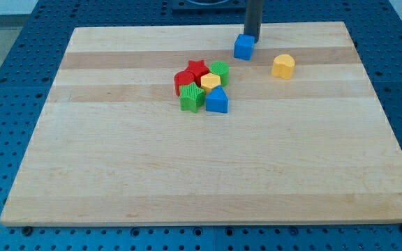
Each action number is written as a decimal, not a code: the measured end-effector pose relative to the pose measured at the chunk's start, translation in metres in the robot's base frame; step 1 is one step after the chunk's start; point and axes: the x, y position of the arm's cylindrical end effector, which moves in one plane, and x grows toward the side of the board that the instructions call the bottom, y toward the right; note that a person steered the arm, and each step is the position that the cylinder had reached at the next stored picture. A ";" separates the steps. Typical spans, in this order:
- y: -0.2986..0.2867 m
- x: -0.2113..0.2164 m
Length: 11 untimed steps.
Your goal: Slide the blue cube towards yellow heart
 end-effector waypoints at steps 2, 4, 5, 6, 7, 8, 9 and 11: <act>-0.026 0.003; -0.054 0.003; -0.073 0.003; -0.072 0.005; -0.051 0.011; -0.031 0.014; -0.028 0.014; -0.020 0.016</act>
